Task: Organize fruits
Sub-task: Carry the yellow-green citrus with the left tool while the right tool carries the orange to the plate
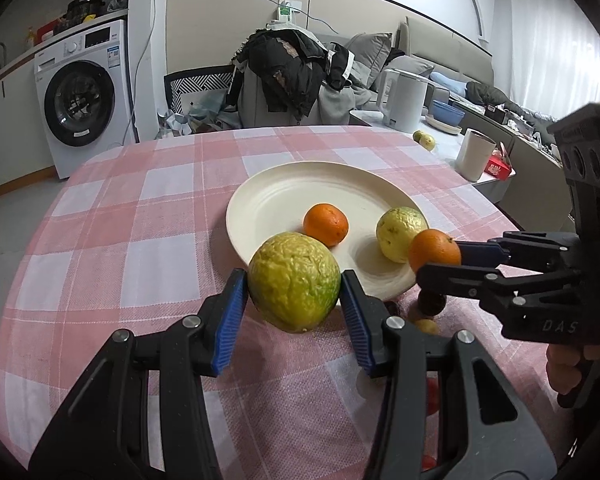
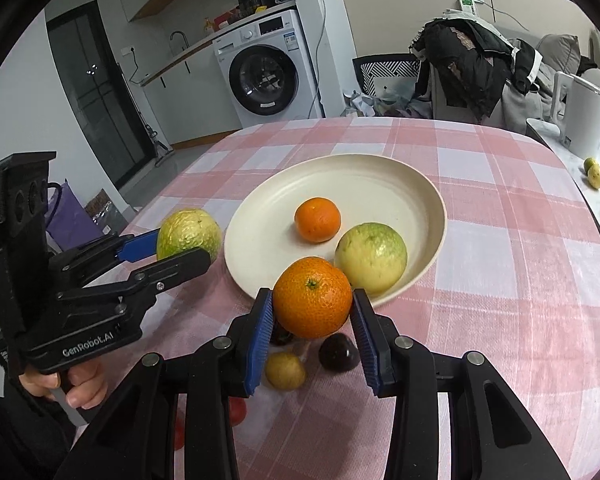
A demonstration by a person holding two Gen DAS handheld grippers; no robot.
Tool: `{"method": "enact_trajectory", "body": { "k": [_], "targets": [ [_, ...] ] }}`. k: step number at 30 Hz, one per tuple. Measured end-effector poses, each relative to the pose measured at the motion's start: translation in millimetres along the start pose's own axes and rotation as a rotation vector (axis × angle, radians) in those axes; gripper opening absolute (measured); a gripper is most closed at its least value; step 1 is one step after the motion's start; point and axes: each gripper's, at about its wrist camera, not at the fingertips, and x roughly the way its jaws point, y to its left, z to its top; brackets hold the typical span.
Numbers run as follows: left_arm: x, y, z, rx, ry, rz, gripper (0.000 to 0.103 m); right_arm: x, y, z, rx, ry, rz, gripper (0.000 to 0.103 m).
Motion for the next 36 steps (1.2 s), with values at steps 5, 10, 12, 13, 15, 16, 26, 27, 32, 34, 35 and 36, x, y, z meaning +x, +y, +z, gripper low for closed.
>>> {"method": "enact_trajectory", "body": {
  "k": [5,10,12,13,15,16,26,27,32,34,35,36],
  "targets": [
    [9,-4,1,0.009,0.008,-0.001,0.044,9,2,4,-0.004,0.012,0.011,0.040],
    [18,-5,1,0.016,0.018,0.009,0.044,23,0,7,-0.009,0.040,0.009,0.040],
    [21,-5,2,0.015,0.020,0.011,0.044,26,-1,9,-0.014,0.051,0.010,0.040],
    [23,-4,3,0.015,0.020,0.013,0.044,27,-1,10,-0.017,0.053,0.009,0.040],
    [25,-4,4,0.013,0.022,0.011,0.044,29,-2,12,-0.025,0.054,0.004,0.040],
    [26,-4,5,0.012,0.022,0.011,0.044,30,-2,14,-0.032,0.055,-0.007,0.040],
    [47,-10,12,0.050,0.041,0.023,0.044,37,-19,23,-0.037,0.064,-0.064,0.040],
    [49,-11,13,0.051,0.044,0.024,0.044,38,-20,24,-0.038,0.063,-0.069,0.040],
    [63,-9,16,0.048,0.069,0.033,0.044,41,-25,26,-0.034,0.060,-0.082,0.040],
    [67,-7,17,0.038,0.071,0.032,0.044,44,-28,28,-0.022,0.054,-0.093,0.040],
    [69,-6,18,0.034,0.071,0.035,0.044,45,-29,29,-0.018,0.053,-0.096,0.040],
    [70,-5,19,0.032,0.072,0.037,0.044,46,-30,30,-0.012,0.050,-0.102,0.040]
  ]
}}
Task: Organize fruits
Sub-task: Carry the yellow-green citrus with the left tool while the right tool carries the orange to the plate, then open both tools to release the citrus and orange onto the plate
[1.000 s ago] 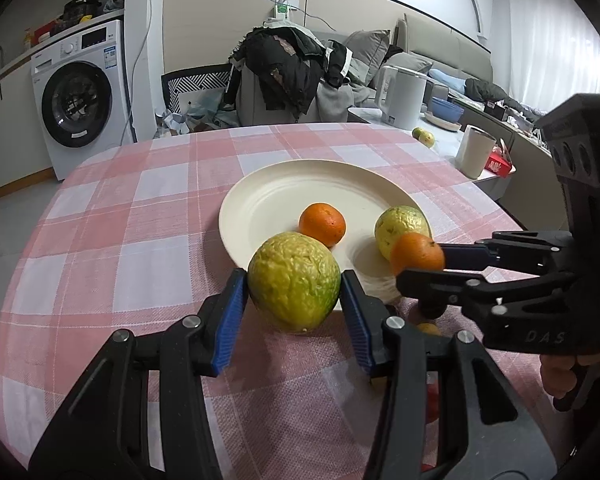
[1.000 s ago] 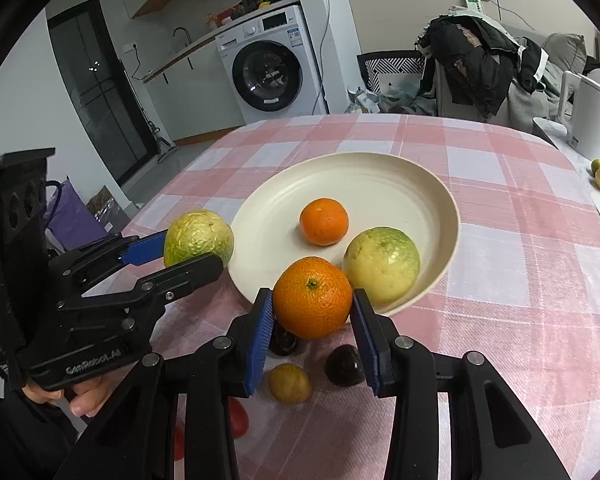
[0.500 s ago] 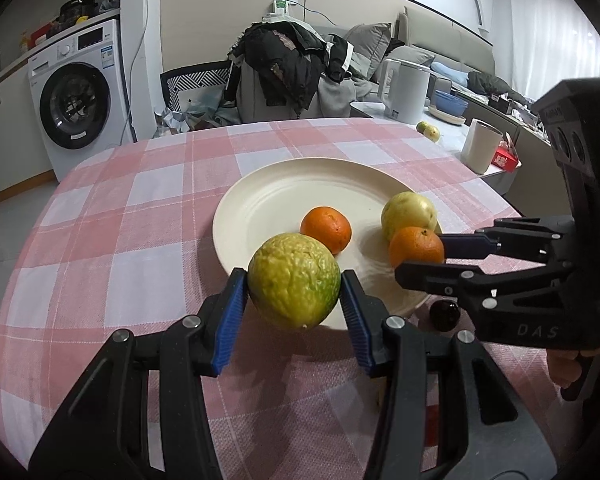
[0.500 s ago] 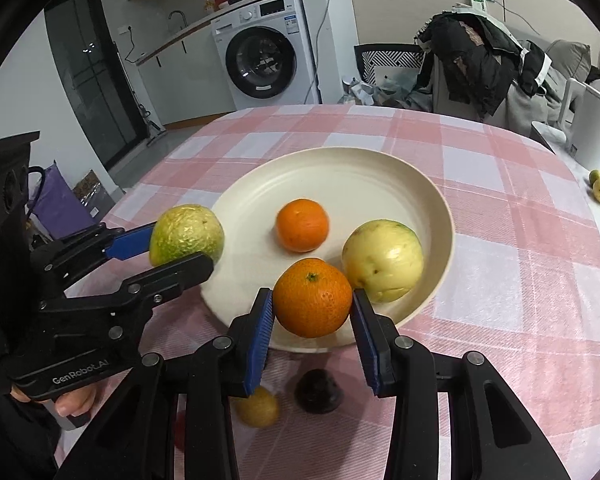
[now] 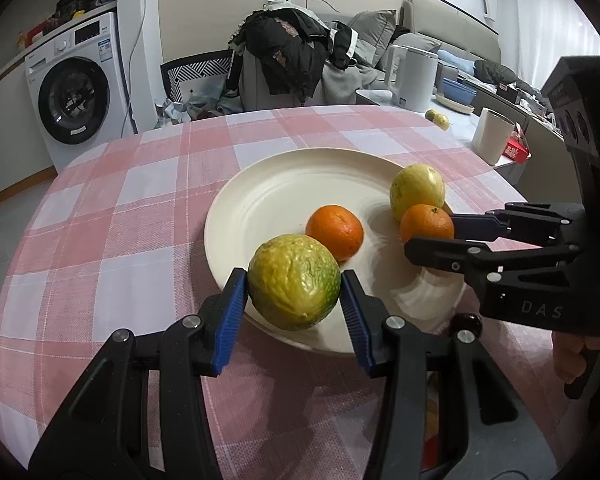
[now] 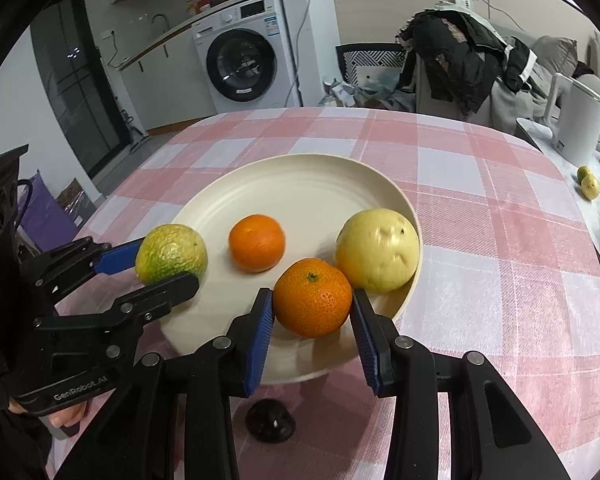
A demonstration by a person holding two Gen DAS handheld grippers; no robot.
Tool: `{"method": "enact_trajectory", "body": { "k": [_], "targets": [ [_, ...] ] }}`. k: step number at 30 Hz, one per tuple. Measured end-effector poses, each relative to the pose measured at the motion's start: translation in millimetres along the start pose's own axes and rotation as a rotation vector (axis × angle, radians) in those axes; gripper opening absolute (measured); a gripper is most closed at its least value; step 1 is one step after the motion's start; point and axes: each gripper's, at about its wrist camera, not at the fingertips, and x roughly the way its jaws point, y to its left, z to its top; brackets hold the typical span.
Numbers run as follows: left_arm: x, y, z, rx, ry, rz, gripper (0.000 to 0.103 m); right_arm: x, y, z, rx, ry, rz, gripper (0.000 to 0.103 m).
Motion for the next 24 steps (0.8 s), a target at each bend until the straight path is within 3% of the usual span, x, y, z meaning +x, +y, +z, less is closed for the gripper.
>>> {"method": "enact_trajectory", "body": {
  "k": [12,16,19,21,24],
  "targets": [
    [1,0,0,0.004,-0.012,0.015,0.044,2,-5,4,0.043,-0.010,-0.013,0.042],
    [-8,2,-4,0.001,-0.019,0.012,0.047,-10,-4,2,0.045,-0.042,-0.027,0.059],
    [-20,3,-8,-0.004,-0.032,0.020,0.067,-23,-3,-4,0.052,-0.060,-0.030,0.080],
    [-32,3,-10,-0.005,-0.063,0.025,0.081,-32,-3,-10,0.058,-0.071,-0.032,0.087],
    [-50,1,-15,-0.002,-0.088,0.023,0.086,-42,-7,-18,0.089,-0.062,-0.011,0.095]
  ]
}}
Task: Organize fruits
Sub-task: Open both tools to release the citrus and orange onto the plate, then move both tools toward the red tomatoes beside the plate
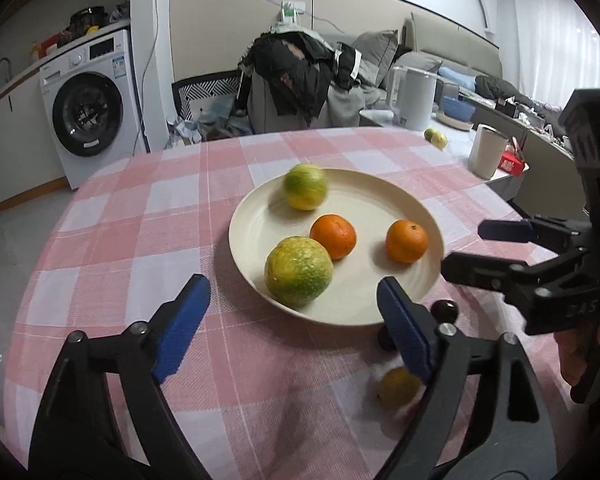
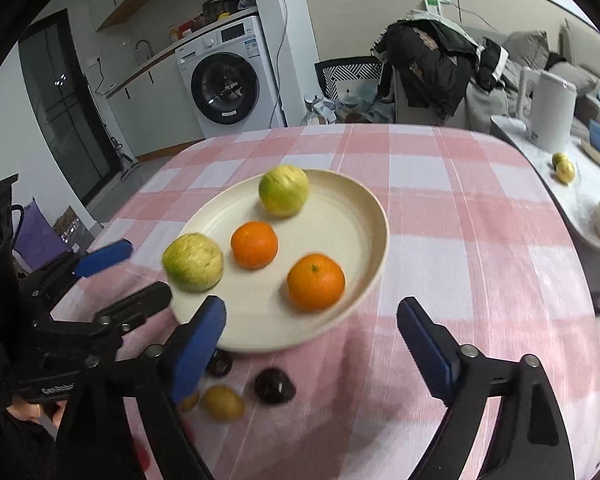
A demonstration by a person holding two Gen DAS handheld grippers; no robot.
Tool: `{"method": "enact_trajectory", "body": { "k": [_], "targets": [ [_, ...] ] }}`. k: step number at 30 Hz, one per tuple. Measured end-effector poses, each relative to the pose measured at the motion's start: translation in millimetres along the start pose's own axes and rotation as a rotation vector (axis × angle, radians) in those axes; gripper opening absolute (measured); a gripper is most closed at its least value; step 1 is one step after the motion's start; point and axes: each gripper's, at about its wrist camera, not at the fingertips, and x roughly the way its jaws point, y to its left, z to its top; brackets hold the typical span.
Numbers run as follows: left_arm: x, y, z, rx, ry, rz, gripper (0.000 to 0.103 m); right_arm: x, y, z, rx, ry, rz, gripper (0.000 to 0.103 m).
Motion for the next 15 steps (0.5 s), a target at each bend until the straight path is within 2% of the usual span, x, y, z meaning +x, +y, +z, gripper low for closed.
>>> {"method": "enact_trajectory", "body": {
  "k": [1,4,15],
  "targets": [
    [-5,-1,-1,0.001,-0.002,0.000,0.088,-3,-1,-2,0.013,0.002,0.017,0.102],
    [-19,-5,-7,0.004,-0.007,0.003,0.101,-13,-4,-8,0.043,-0.005,0.065,0.103],
    [-62,-12,-30,-0.016,-0.009,-0.045,0.102,-44,11,-27,-0.001,-0.031,0.076,0.103]
  ]
}}
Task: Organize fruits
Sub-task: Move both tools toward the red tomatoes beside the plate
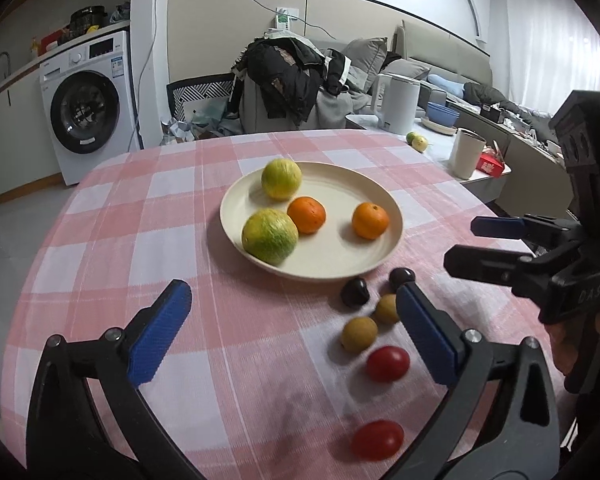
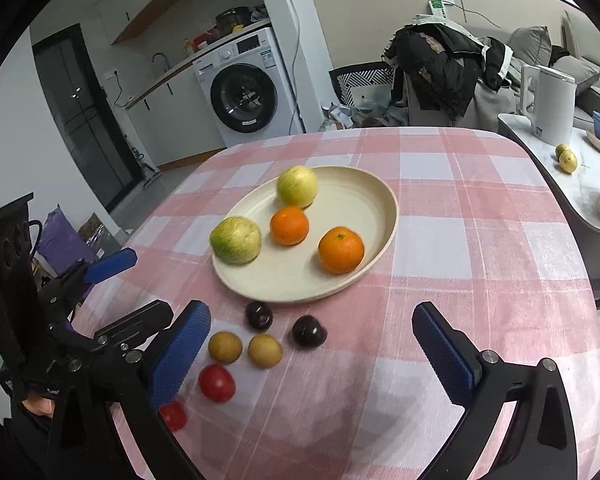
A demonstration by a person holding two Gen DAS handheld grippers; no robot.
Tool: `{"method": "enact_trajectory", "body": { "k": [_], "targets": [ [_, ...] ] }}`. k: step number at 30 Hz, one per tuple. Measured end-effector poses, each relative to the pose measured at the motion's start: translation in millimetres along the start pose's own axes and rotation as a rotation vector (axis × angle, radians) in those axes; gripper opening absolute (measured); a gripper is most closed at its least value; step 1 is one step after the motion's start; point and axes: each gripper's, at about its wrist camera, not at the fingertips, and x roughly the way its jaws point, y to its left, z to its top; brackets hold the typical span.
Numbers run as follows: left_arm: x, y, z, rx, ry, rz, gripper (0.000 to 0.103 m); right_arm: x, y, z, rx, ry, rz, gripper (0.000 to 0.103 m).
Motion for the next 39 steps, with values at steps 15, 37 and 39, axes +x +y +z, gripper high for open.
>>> {"method": "enact_trajectory", "body": {
  "k": [15,37,39],
  "targets": [
    [-36,-1,-27,-0.026,0.039,-0.016,0.102,-15,21,-24,-0.046,0.039,0.008,0.103],
    [-18,-22,-53,0.094,0.201,-0.116,0.102,1,19,-39,-0.090,0.086,-0.049,0.103],
    [-16,-26,-56,0.107,0.220,-0.128,0.102,-1,18,-37,-0.081,0.068,-0.033,0.103]
  ]
}}
